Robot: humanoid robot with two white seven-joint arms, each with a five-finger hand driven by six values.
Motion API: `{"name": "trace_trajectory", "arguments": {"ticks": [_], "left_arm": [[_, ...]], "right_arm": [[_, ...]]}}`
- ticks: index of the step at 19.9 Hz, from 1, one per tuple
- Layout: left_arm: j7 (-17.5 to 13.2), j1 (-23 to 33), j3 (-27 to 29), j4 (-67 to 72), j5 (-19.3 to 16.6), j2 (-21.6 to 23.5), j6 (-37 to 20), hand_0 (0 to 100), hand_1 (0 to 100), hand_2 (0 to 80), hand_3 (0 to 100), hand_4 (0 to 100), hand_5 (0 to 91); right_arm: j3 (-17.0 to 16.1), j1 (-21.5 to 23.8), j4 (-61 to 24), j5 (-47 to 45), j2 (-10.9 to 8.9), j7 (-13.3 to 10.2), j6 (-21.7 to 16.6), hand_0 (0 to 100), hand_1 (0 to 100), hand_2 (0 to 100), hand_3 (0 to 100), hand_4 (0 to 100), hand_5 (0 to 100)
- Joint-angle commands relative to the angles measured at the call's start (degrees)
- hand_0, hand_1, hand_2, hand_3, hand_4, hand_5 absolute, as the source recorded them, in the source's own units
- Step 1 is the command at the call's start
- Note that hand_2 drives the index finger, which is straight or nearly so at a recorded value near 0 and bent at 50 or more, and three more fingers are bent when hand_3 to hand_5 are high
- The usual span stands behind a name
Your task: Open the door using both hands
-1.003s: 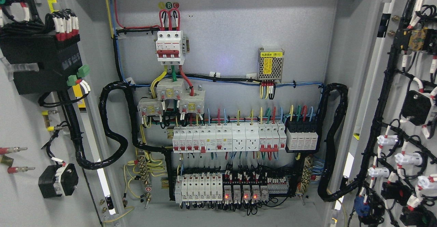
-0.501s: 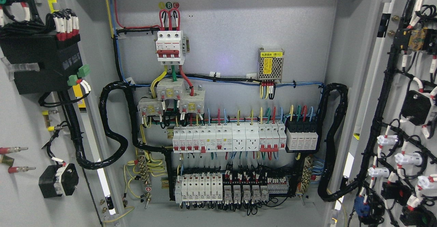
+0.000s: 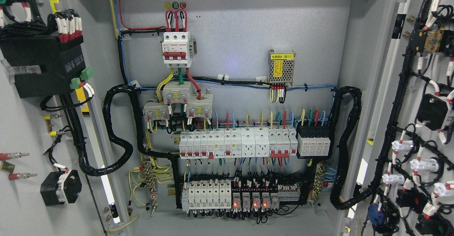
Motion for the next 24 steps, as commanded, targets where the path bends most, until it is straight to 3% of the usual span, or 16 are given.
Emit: {"name": "trace_trajectory", "arguments": {"ticks": [1, 3, 7, 11, 13, 15, 19, 22, 24], "left_arm": [[0.1, 0.0, 0.2, 0.1, 0.0, -0.1, 0.0, 0, 0, 0.0, 0, 0, 0.0], [0.1, 0.0, 0.2, 0.1, 0.0, -0.1, 0.0, 0, 0, 0.0, 0, 0, 0.0], [0.1, 0.0, 0.2, 0.1, 0.0, -0.1, 0.0, 0, 0, 0.0, 0, 0, 0.0], [0.1, 0.0, 0.2, 0.1, 0.0, -0.1, -0.1, 0, 0, 0.0, 0, 0, 0.0], [0.1, 0.0, 0.2, 0.1, 0.0, 0.0, -0.1, 0, 0, 0.0, 0, 0, 0.0], [0.1, 0.0, 0.2, 0.1, 0.0, -0.1, -0.1, 0, 0, 0.0, 0, 0, 0.0], [0.1, 0.0, 0.2, 0.0, 0.0, -0.1, -0.1, 0, 0, 0.0, 0, 0, 0.0], [0.0, -0.5, 0.5, -2.9, 0.2, -0.1, -0.4, 0, 0, 0.0, 0, 0, 0.0], [-0.3, -0.2, 1.8, -14.5, 0.2, 0.7, -0.4, 0, 0, 0.0, 0, 0, 0.0]], "right_arm": [[-3.4, 1.6, -0.6, 0.2, -0.07, 0.0, -0.1, 22, 1, 0, 0, 0, 0], [-9.7, 4.0, -0.6, 0.4, -1.21, -0.3, -0.3, 22, 1, 0, 0, 0, 0], [-20.3, 8.6, -1.3, 0.6, -7.97, -1.5, -0.4, 22, 1, 0, 0, 0, 0], [-28.8, 16.1, -7.4, 0.6, -12.8, -8.8, -0.6, 22, 1, 0, 0, 0, 0], [-32.1, 19.6, -11.4, 0.6, -14.13, -11.2, -1.7, 22, 1, 0, 0, 0, 0], [-35.5, 24.8, -14.8, 0.6, -16.06, -11.5, -6.0, 22, 1, 0, 0, 0, 0], [-40.6, 36.4, -19.4, 0.4, -22.47, -11.5, -15.7, 22, 1, 0, 0, 0, 0], [-45.7, 43.7, -22.0, 0.2, -24.15, -11.5, -23.7, 22, 1, 0, 0, 0, 0], [-48.9, 47.8, -23.3, 0.2, -24.59, -11.5, -28.1, 22, 1, 0, 0, 0, 0]]}}
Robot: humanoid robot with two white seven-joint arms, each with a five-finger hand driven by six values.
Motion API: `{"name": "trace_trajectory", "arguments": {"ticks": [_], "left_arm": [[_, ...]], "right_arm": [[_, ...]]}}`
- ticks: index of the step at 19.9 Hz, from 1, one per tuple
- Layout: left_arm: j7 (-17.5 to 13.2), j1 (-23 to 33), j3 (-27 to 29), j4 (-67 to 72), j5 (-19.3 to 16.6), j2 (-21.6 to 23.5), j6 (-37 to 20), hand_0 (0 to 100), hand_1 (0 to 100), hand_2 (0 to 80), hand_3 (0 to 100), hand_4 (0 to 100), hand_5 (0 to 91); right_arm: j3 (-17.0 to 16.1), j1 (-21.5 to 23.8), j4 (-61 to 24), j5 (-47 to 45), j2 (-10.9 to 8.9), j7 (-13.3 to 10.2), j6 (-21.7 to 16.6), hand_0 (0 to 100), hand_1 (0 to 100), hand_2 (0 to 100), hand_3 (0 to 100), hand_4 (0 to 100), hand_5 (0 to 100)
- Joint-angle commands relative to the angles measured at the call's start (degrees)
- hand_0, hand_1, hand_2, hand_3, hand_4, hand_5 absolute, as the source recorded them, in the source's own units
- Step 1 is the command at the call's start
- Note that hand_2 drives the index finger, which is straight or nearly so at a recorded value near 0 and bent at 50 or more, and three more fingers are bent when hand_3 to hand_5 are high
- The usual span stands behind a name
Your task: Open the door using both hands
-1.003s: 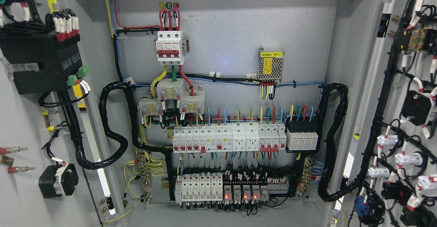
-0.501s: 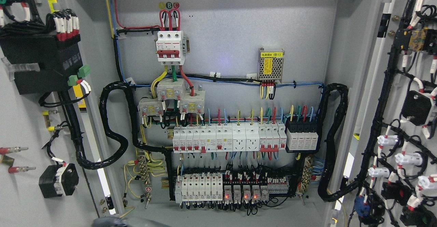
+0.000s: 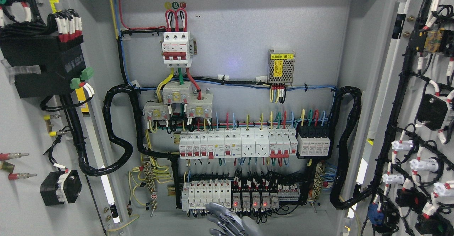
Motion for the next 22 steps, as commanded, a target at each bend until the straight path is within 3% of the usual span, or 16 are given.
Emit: {"name": "trace_trajectory", "arguments": {"ticks": [1, 3, 6, 9, 15, 20, 22], "left_arm": [[-0.6, 0.7, 2.6, -21.6, 0.1, 1.2, 0.5, 0, 0, 0.0, 0, 0, 0.0], [-0.6, 2.2, 3.5, -35.4, 0.0, 1.3, 0.6, 0, 0, 0.0, 0, 0, 0.0], [-2.6, 3.9, 3.6, -54.4, 0.0, 1.3, 0.8, 0, 0, 0.0, 0, 0, 0.0], [-4.9, 6.4, 3.5, -68.6, 0.0, 1.3, 0.7, 0, 0, 0.0, 0, 0, 0.0], [-7.2, 11.9, 1.9, -83.1, -0.1, 1.2, 0.4, 0, 0, 0.0, 0, 0, 0.0], [-10.3, 14.0, 1.3, -92.6, -0.2, 1.3, -0.8, 0, 0, 0.0, 0, 0, 0.0], [-11.5, 14.5, 1.3, -95.9, -0.4, 1.5, -4.3, 0, 0, 0.0, 0, 0, 0.0]], "right_arm": [[-18.2, 14.4, -10.3, -0.3, -9.49, 0.0, -7.8, 22, 1, 0, 0, 0, 0], [-19.8, 17.6, -10.7, -0.4, -10.55, 0.0, -12.7, 22, 1, 0, 0, 0, 0], [-22.3, 21.5, -11.3, -0.4, -10.55, 0.0, -19.5, 22, 1, 0, 0, 0, 0], [-24.2, 24.4, -11.3, -0.4, -10.55, 0.0, -24.0, 22, 1, 0, 0, 0, 0], [-27.5, 25.3, -11.3, -0.6, -10.9, -0.1, -25.3, 22, 1, 0, 0, 0, 0], [-27.5, 23.1, -11.3, -0.6, -10.99, -0.1, -25.2, 22, 1, 0, 0, 0, 0], [-27.5, 21.8, -11.3, -0.6, -11.17, -0.1, -24.9, 22, 1, 0, 0, 0, 0]]}}
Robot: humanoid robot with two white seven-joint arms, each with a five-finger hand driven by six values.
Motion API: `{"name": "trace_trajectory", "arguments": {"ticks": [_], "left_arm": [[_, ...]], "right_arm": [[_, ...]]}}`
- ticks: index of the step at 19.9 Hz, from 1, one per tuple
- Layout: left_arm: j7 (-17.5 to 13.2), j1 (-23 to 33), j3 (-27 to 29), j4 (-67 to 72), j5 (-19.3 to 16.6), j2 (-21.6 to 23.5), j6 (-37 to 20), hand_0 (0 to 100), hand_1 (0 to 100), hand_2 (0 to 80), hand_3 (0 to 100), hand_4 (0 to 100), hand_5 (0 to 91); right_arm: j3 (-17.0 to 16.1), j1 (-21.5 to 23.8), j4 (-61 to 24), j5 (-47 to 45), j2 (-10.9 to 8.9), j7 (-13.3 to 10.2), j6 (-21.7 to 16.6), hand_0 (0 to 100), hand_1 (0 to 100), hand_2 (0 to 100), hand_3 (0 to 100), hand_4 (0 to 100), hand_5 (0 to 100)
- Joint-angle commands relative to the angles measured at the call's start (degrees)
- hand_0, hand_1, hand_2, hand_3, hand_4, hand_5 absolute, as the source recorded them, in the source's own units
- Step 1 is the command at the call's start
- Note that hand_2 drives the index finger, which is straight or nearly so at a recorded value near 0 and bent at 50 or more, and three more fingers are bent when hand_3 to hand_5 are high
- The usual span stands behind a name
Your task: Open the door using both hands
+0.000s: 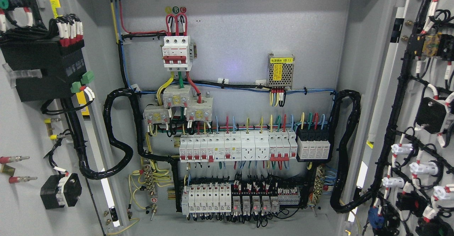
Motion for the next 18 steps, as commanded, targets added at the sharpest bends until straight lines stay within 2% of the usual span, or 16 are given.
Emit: {"name": "trace_trajectory", "arguments": {"ticks": [1, 4, 6, 9, 15, 18], "left_arm": [[-1.8, 2.5, -0.5, -28.2, -0.8, 0.5, -6.0, 0, 0, 0.0, 0, 0, 0.0], [-2.0, 3.8, -0.1, -28.2, -6.3, 0.8, -18.7, 0, 0, 0.0, 0, 0, 0.0], [-2.0, 5.7, 0.2, -28.2, -7.4, 0.8, -23.4, 0, 0, 0.0, 0, 0, 0.0], [-1.9, 8.2, 0.9, -28.1, -7.3, 0.5, -25.1, 0, 0, 0.0, 0, 0, 0.0], [-1.9, 8.1, 7.6, -28.1, -6.4, -1.8, -25.4, 0, 0, 0.0, 0, 0, 0.0], [-1.8, 7.9, 10.8, -28.1, -3.5, -2.4, -25.5, 0, 0, 0.0, 0, 0, 0.0]], "right_arm": [[-5.0, -1.5, -1.6, 0.0, -2.06, 0.0, 0.2, 22, 1, 0, 0, 0, 0], [-5.1, -2.1, -1.6, 0.0, -2.06, 0.0, 0.2, 22, 1, 0, 0, 0, 0], [-5.1, -2.6, -1.6, -0.1, -1.97, 0.0, 0.3, 22, 1, 0, 0, 0, 0], [-5.4, -2.3, -1.6, -0.2, -1.53, 0.0, 0.3, 22, 1, 0, 0, 0, 0], [-5.9, -1.3, -1.6, -6.1, -1.62, 0.1, -0.1, 22, 1, 0, 0, 0, 0], [-6.5, -0.9, -1.6, -6.2, -1.71, 0.1, -0.1, 22, 1, 0, 0, 0, 0]]}}
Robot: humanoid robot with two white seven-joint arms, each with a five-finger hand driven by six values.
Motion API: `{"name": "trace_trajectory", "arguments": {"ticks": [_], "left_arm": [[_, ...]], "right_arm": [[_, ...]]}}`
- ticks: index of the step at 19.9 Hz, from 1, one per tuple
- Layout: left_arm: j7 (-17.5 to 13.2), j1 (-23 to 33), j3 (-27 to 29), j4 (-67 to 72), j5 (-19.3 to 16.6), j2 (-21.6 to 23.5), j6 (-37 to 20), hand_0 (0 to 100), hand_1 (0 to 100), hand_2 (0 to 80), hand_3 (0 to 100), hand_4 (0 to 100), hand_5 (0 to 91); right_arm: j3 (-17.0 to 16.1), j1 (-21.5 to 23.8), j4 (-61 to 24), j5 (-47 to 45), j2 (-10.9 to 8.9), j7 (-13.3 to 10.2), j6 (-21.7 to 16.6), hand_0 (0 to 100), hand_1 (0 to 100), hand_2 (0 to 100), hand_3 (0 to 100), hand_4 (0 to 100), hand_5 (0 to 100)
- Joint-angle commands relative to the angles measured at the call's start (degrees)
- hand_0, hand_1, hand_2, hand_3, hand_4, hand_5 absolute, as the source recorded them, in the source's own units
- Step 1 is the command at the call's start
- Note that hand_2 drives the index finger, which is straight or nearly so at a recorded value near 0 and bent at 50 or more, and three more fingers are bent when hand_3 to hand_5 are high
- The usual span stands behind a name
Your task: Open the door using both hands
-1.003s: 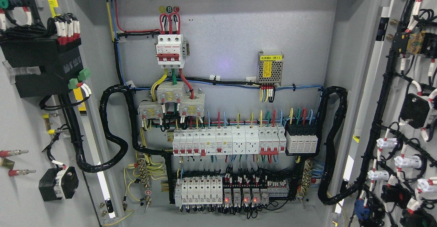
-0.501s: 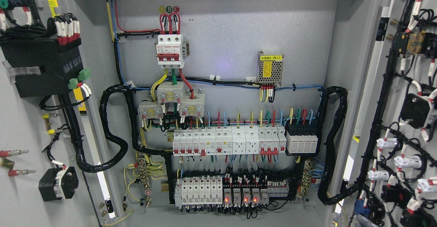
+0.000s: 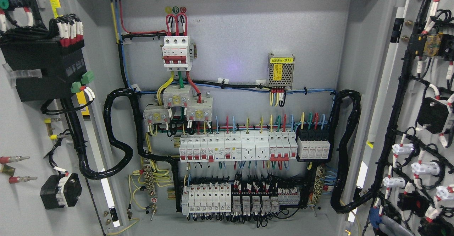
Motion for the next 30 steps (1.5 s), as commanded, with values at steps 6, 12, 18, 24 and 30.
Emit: {"name": "trace_trajectory", "arguments": {"ticks": [6, 12, 18, 24, 30], "left_arm": [[0.5, 0.4, 14.9, -5.4, 8.6, -1.7, -0.4, 0, 0, 0.0, 0, 0, 0.0], [0.2, 0.5, 20.0, -5.1, 13.0, -1.2, -0.4, 0, 0, 0.0, 0, 0, 0.0], [0.1, 1.3, 23.7, -5.1, 13.2, -1.7, -0.5, 0, 0, 0.0, 0, 0, 0.0], [0.1, 2.1, 26.6, -4.9, 15.6, -1.4, -1.3, 0, 0, 0.0, 0, 0, 0.0], [-5.7, 2.0, 30.6, -2.0, 18.8, -1.1, 0.9, 0, 0, 0.0, 0, 0, 0.0]], "right_arm": [[-2.0, 1.7, -0.3, -2.4, -0.16, 0.1, -0.2, 22, 1, 0, 0, 0, 0], [-2.5, 1.8, -0.2, -2.5, -0.07, 0.1, -0.2, 22, 1, 0, 0, 0, 0], [-5.2, 1.9, -0.2, -2.7, 1.07, 0.1, 0.1, 22, 1, 0, 0, 0, 0], [-6.6, 3.3, 0.2, -2.7, 2.82, 0.1, 0.1, 22, 1, 0, 0, 0, 0], [-9.9, 3.5, 0.6, -5.1, 4.94, 0.1, 0.4, 22, 1, 0, 0, 0, 0]]}}
